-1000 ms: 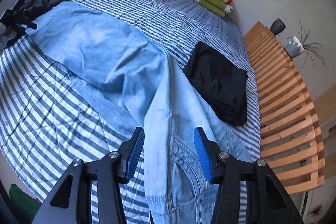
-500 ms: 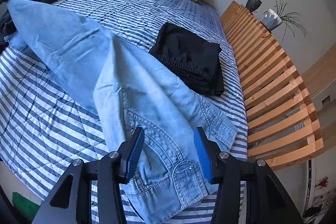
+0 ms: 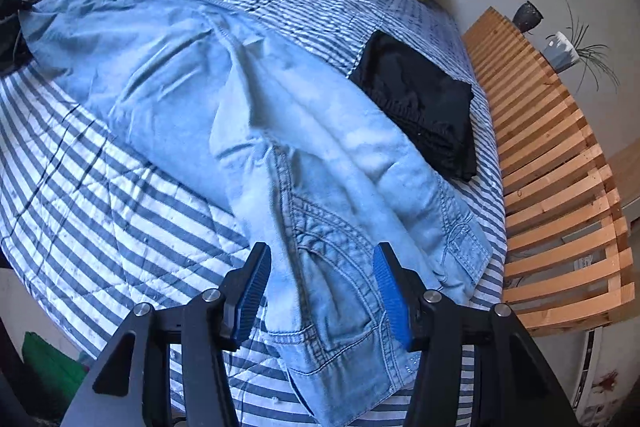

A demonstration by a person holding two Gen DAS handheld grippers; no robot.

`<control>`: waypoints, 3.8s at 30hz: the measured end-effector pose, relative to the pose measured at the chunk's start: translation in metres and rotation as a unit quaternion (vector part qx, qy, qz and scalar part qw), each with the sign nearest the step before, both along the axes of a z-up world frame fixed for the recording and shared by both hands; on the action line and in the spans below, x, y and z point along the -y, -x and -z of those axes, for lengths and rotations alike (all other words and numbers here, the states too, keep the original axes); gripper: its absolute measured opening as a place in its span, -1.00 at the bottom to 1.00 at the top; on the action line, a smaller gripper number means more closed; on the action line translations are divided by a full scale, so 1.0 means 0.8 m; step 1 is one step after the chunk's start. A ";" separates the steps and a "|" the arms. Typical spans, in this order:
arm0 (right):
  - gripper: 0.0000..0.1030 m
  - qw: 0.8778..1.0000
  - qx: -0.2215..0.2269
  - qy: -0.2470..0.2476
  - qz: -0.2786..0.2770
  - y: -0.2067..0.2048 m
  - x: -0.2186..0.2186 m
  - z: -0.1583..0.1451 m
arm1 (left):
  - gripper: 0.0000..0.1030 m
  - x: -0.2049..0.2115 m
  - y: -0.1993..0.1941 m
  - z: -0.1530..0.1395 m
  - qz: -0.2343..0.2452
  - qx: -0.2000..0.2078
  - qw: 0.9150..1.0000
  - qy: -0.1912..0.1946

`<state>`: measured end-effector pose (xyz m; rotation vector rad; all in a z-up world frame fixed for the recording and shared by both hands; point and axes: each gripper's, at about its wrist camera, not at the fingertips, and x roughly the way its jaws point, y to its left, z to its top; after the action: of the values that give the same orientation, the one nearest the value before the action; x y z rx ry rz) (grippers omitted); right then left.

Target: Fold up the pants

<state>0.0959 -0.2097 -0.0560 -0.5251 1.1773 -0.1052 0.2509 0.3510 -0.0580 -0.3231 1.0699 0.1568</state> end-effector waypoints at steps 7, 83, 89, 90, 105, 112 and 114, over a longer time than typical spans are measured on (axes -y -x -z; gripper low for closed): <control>0.13 0.992 -0.039 0.111 -0.043 0.054 0.001 0.073 | -0.24 -0.025 0.052 0.000 -0.018 -0.001 0.999 -0.042; 0.25 0.940 -0.062 -0.256 -0.219 -0.465 -0.500 0.116 | 0.18 -0.028 -0.003 0.036 0.055 0.059 0.997 -0.015; 0.25 0.942 -0.074 -0.260 -0.199 -0.497 -0.549 0.168 | -0.35 -0.015 0.001 0.046 0.080 0.073 0.994 -0.017; 0.25 0.942 -0.070 -0.265 -0.196 -0.503 -0.548 0.169 | -0.40 -0.012 0.004 0.044 0.084 0.083 0.993 -0.015; 0.29 0.904 -0.115 -0.358 -0.203 -0.501 -0.543 0.158 | -0.52 0.135 0.025 0.032 0.242 0.137 0.959 0.056; 0.29 0.904 -0.124 -0.312 -0.266 -0.475 -0.552 0.166 | -0.52 0.111 0.042 0.062 0.204 0.113 0.971 0.046; 0.29 0.905 -0.126 -0.299 -0.276 -0.469 -0.538 0.169 | -0.52 0.081 0.050 0.065 0.172 0.112 0.977 0.055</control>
<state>0.4713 0.2208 -0.1909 -0.3085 1.1924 0.8130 0.2105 0.2864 -0.1098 -0.2431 0.8962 -0.2445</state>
